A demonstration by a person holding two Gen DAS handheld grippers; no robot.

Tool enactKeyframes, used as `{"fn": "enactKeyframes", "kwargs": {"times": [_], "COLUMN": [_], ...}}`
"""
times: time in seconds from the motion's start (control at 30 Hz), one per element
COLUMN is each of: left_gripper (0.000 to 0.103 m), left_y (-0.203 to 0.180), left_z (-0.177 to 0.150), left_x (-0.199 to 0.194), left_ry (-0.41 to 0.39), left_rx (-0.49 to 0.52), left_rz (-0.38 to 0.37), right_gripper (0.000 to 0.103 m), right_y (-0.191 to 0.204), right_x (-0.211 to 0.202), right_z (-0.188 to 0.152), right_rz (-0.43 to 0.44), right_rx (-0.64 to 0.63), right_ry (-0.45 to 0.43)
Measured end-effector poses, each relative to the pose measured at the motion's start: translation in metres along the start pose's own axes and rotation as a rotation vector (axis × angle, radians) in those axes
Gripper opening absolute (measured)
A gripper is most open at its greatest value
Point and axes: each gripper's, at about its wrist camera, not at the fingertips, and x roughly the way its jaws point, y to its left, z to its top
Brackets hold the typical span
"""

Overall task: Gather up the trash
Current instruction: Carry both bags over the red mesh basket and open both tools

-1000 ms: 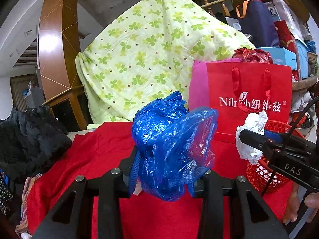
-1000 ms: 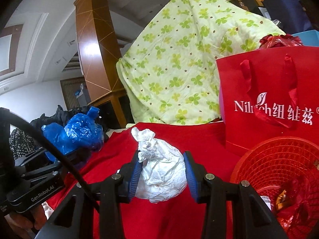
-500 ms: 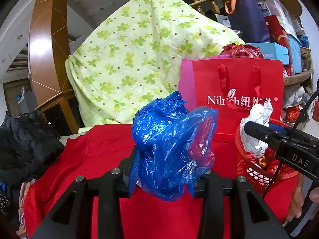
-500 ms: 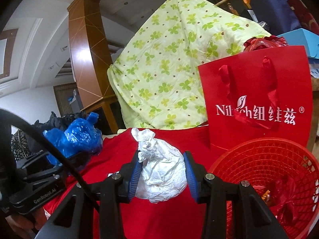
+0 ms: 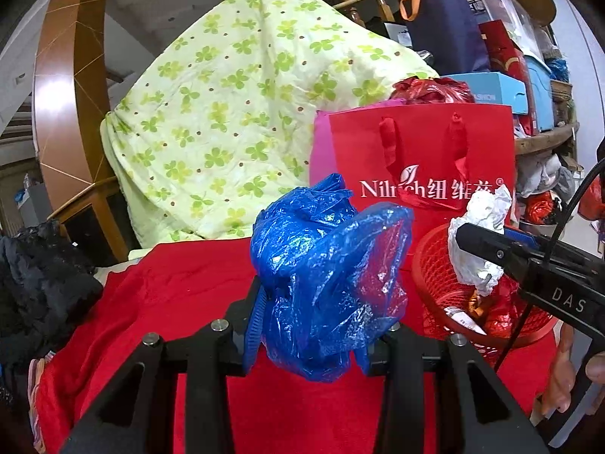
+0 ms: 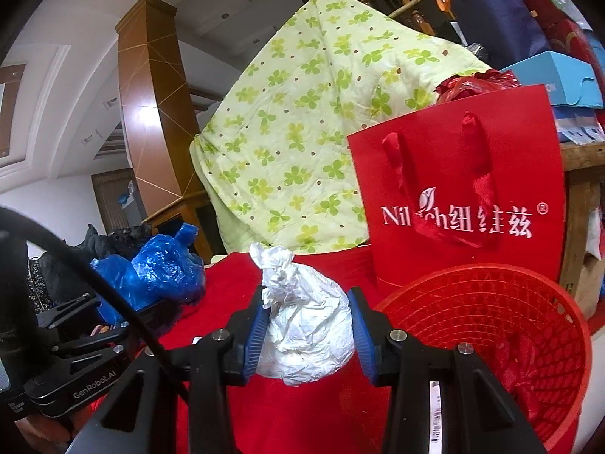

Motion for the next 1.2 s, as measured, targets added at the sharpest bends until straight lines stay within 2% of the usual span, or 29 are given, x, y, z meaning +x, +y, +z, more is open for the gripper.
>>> {"fn": "enactKeyframes", "kwargs": {"times": [0.73, 1.2], "left_gripper": [0.042, 0.042], "left_y": [-0.045, -0.070], "left_z": [0.011, 0.016], "left_x": [0.008, 0.014], "left_ry": [0.011, 0.016], "left_rx": [0.071, 0.106], "left_rz": [-0.072, -0.130], "right_gripper": [0.046, 0.046], "right_y": [-0.039, -0.068], "right_x": [-0.023, -0.030], "right_z": [0.006, 0.008], "right_rz": [-0.075, -0.120], "right_rx": [0.071, 0.168], "right_ry": [-0.023, -0.025]}}
